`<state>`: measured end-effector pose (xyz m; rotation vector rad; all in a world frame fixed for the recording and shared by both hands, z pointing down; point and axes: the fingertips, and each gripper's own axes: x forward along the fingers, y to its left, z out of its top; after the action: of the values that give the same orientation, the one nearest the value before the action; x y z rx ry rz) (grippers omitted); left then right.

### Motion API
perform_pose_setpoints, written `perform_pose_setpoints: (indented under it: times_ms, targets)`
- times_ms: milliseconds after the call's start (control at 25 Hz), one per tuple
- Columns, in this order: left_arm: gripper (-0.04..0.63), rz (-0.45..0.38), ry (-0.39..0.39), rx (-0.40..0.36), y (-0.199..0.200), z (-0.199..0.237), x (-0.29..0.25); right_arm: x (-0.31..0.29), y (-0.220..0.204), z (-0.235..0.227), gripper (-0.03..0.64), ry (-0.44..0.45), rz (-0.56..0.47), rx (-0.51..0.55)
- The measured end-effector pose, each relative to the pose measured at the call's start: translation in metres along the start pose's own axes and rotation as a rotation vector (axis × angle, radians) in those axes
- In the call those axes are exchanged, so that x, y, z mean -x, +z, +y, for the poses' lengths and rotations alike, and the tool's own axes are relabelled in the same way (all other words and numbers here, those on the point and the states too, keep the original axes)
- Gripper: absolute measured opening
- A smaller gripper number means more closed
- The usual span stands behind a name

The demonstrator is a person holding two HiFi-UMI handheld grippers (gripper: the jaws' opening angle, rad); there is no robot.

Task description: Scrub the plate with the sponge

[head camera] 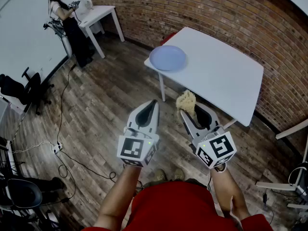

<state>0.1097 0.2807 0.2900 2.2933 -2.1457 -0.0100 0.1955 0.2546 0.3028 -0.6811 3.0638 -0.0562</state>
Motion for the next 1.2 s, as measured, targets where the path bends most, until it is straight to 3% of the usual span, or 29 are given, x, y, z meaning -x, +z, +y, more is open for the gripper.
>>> perform_pose_setpoints:
  times_ms: [1200]
  targets:
    - [0.014, 0.023, 0.120, 0.011, -0.017, 0.003, -0.037, -0.006, -0.003, -0.067, 0.153, 0.050, -0.012, -0.051]
